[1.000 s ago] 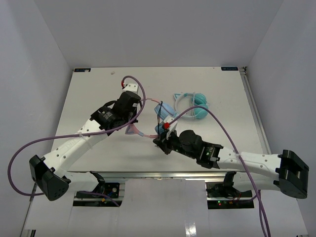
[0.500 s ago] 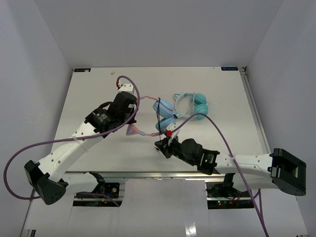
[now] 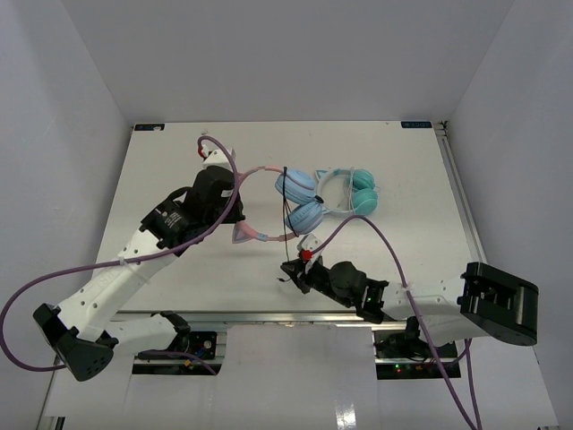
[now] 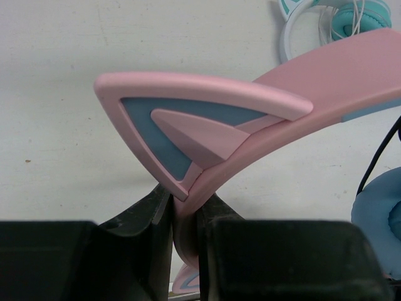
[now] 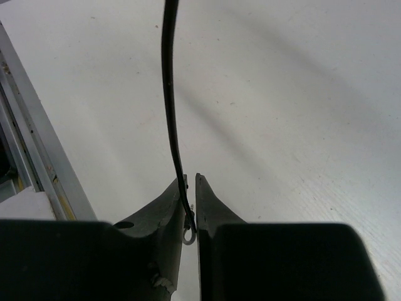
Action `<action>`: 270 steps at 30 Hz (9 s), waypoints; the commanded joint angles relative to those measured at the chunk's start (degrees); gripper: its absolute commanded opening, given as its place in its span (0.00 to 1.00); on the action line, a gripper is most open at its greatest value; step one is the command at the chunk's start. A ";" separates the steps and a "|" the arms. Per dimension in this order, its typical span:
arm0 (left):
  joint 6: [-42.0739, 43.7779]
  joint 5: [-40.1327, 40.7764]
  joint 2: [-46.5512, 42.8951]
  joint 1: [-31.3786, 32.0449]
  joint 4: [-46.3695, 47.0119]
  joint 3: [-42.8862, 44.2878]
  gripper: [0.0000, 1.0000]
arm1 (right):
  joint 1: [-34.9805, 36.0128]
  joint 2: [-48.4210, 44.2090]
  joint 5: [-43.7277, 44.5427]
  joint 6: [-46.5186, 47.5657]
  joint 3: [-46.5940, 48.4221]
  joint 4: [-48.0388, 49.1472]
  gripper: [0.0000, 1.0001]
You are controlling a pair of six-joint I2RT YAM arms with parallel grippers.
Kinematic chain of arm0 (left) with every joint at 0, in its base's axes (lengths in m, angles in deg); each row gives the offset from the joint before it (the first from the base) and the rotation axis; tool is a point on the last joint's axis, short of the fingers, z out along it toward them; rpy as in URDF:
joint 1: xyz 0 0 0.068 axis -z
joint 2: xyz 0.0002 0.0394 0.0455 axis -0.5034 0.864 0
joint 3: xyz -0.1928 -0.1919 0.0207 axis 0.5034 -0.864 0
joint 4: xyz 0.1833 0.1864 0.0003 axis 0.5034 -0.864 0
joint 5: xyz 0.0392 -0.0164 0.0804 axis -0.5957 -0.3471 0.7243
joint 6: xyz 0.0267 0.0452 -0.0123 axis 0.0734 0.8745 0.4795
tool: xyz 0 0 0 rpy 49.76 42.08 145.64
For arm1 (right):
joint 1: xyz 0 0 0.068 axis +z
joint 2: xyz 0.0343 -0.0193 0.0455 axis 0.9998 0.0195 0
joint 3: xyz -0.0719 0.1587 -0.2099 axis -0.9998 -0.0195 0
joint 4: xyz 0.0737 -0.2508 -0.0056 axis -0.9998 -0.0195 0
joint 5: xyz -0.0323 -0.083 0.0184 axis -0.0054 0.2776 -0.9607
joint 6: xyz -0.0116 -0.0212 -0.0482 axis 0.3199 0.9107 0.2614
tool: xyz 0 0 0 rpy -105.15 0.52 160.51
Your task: Wrap the headphones
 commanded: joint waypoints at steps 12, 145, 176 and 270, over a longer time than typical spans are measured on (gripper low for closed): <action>-2.16 -2.82 -4.24 -0.21 4.98 1.40 0.00 | 0.19 11.16 1.62 2.20 -1.78 21.37 0.21; 77.22 -1.00 11.15 4.57 29.99 -22.91 0.00 | -46.52 -10.27 -52.39 -8.46 30.52 -58.79 0.09; 60.43 -8.61 35.14 3.99 7.24 -3.99 0.06 | -44.57 -4.40 -41.47 -17.21 15.92 -37.59 0.08; 45.41 -25.21 42.31 18.42 34.32 1.76 0.67 | -50.38 -0.83 -22.57 -15.80 12.92 -39.27 0.29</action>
